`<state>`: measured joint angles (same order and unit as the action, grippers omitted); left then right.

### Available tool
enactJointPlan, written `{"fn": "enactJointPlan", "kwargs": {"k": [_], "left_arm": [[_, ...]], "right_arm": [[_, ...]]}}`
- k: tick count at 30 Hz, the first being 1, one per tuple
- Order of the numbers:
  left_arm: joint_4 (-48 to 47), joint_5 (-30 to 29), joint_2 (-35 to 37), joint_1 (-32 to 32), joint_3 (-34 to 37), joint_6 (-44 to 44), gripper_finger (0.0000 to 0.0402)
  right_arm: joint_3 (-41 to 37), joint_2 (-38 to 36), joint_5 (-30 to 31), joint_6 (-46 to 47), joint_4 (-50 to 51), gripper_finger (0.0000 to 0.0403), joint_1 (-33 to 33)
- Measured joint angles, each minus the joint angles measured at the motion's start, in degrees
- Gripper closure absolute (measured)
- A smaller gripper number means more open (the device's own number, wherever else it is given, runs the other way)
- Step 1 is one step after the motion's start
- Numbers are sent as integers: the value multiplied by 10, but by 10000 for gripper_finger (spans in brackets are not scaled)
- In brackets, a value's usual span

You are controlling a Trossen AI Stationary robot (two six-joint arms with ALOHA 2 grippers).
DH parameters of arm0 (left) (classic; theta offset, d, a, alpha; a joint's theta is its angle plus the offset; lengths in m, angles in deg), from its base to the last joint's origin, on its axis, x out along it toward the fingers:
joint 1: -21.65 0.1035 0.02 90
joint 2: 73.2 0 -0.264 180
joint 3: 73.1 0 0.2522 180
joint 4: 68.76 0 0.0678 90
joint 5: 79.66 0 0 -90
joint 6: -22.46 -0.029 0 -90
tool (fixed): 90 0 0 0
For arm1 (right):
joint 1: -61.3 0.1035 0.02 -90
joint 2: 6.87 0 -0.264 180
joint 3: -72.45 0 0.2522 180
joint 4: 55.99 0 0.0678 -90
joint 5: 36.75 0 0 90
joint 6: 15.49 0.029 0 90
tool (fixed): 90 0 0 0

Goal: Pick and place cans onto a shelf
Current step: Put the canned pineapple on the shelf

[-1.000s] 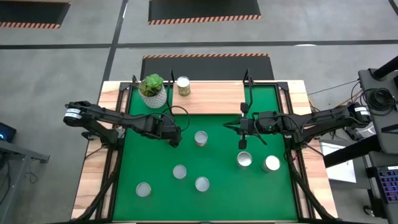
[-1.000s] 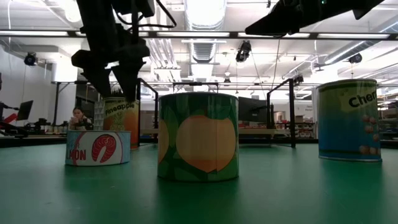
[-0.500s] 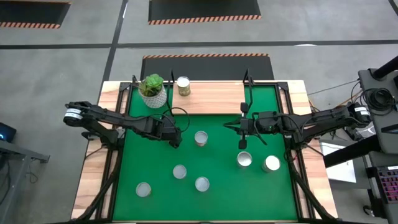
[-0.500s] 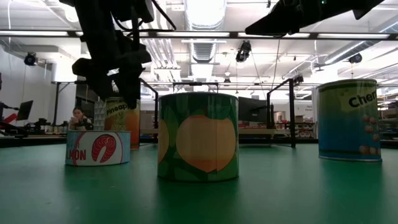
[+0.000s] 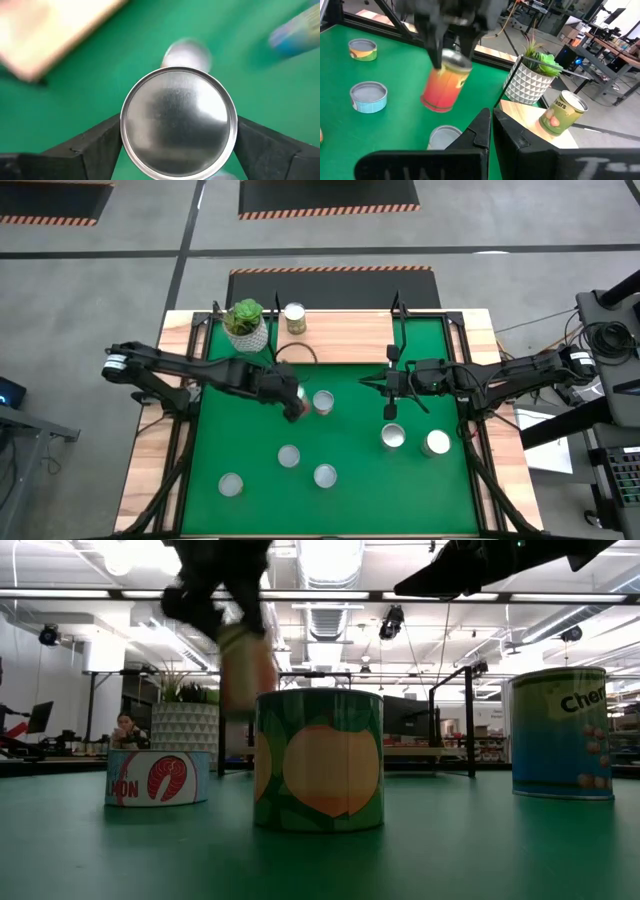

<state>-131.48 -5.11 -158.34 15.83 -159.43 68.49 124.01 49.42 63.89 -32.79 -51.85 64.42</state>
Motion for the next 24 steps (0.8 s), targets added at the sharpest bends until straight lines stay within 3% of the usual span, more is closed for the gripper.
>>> {"fn": "enactJointPlan", "kwargs": {"k": [6,13,24], "left_arm": [[4,-36,0,37,-88,-102,88],[31,-37,-2,124,-102,-154,88],[11,-32,-120,201,-150,-231,88]], "right_arm": [[0,0,0,-2,0,394,0],[0,0,0,-3,0,394,0],[0,0,0,-6,9,394,0]]}}
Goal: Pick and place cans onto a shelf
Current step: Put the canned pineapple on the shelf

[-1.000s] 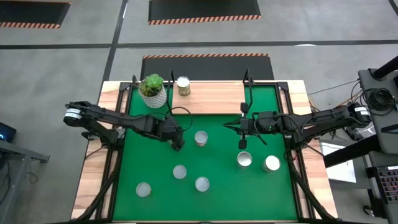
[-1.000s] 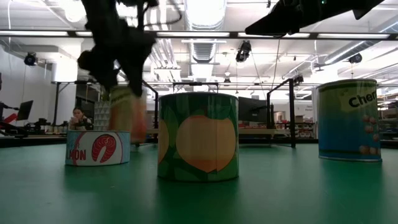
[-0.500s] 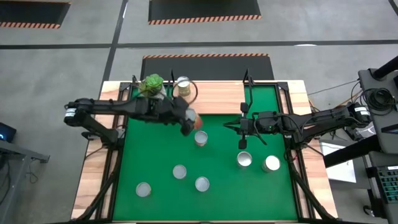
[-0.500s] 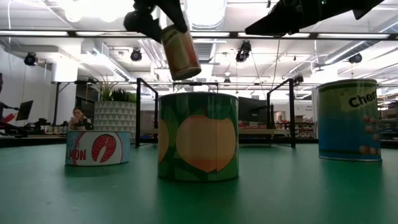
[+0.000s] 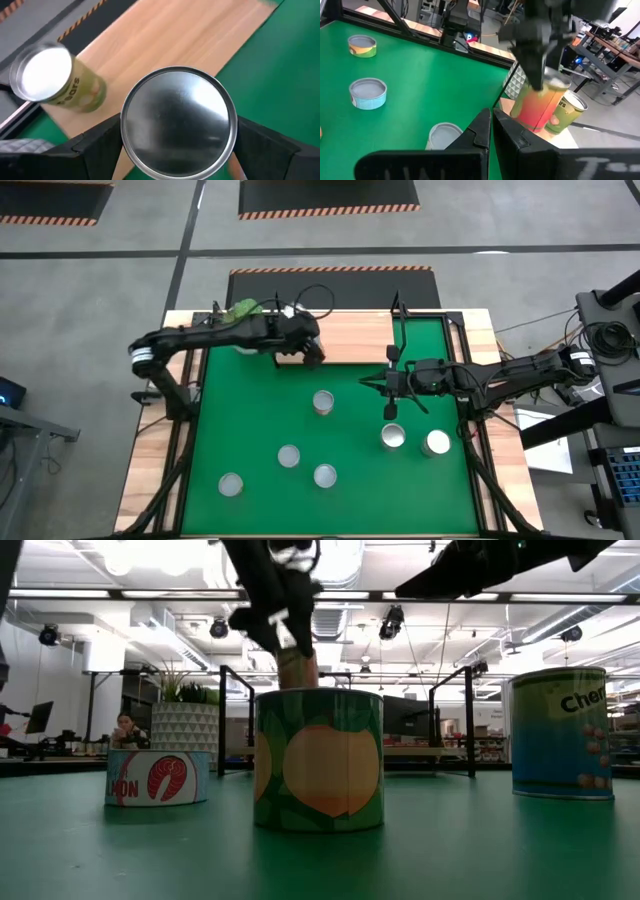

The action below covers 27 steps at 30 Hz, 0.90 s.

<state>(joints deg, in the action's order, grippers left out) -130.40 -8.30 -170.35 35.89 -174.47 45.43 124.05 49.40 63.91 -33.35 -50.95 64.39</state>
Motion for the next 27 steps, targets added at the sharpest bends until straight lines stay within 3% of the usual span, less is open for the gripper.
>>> {"fn": "enactJointPlan", "kwargs": {"k": [8,12,27], "left_arm": [[-27,-24,-51,25,-7,-6,88],[-27,-67,-55,34,-5,-6,88],[-17,-68,-57,50,7,2,71]], "right_arm": [[0,0,16,-4,13,394,-1],[0,0,16,-5,13,394,-1],[0,0,16,-7,13,394,-1]]}}
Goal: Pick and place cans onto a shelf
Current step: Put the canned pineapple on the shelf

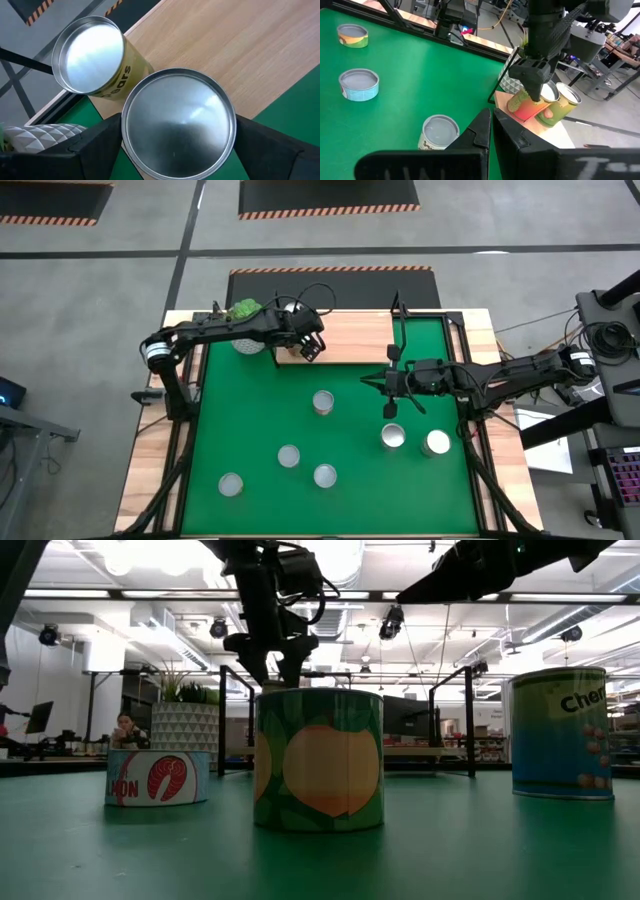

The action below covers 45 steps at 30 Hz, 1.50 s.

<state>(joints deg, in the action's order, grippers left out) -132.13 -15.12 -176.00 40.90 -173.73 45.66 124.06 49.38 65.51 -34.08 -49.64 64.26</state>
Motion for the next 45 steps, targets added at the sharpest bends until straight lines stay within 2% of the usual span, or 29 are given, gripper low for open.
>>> {"fn": "enactJointPlan", "kwargs": {"k": [15,25,37,41,45], "left_arm": [[8,-1,-1,0,0,8,70],[13,-7,-32,2,-1,18,67],[6,2,-28,3,1,12,7],[-17,7,-13,3,-7,7,3],[-71,7,-6,1,-46,6,6]], "right_arm": [[0,0,0,1,2,394,0],[0,-15,0,6,14,394,0],[0,-27,0,7,27,394,0],[0,-30,0,6,29,394,0],[0,-30,0,6,29,394,0]]}}
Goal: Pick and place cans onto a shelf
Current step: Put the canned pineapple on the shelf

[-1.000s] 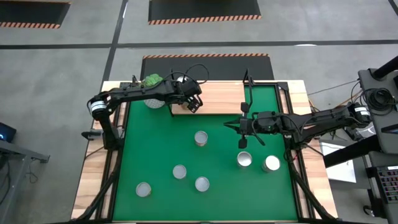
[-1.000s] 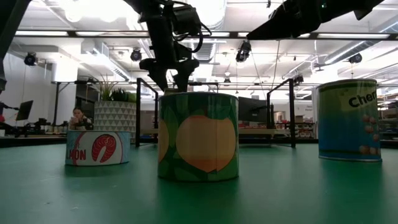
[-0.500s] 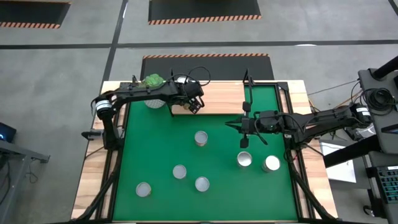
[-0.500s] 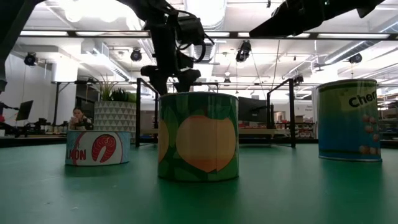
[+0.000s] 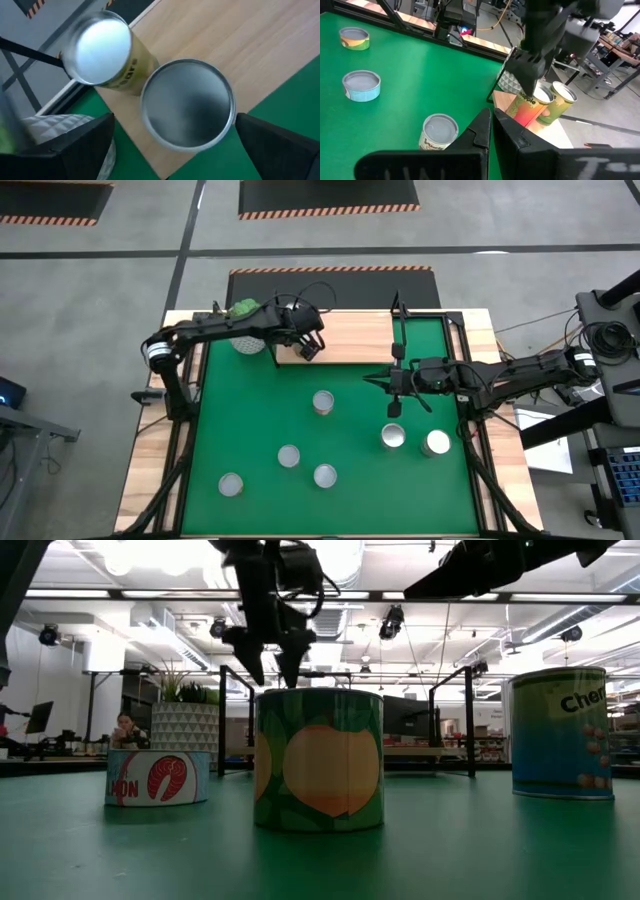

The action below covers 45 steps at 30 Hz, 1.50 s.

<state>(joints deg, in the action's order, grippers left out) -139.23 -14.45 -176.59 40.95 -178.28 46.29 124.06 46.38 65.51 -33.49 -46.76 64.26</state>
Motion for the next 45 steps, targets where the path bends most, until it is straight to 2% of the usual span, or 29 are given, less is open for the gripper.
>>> {"fn": "enactJointPlan", "kwargs": {"k": [5,7,11,15,21,23,28,34,45], "left_arm": [[-28,2,2,-7,-62,-38,9],[-26,28,2,-8,-78,-68,17],[-14,84,2,-5,-83,-105,64],[-17,83,-5,-1,-78,-125,154],[-16,83,-21,3,-74,-127,345],[-16,83,-23,8,-74,-127,386],[-18,77,-25,20,-69,-129,376],[-9,75,-25,29,-36,-125,399],[-26,24,-25,31,-14,-111,401]], "right_arm": [[0,0,0,0,0,394,0],[0,0,0,0,0,394,0],[0,0,0,0,0,394,0],[0,0,0,0,0,394,0],[0,0,0,0,0,394,0],[0,0,0,0,0,394,0],[0,0,-1,0,1,394,0],[0,0,-1,0,1,394,0],[0,0,-1,0,1,394,0]]}}
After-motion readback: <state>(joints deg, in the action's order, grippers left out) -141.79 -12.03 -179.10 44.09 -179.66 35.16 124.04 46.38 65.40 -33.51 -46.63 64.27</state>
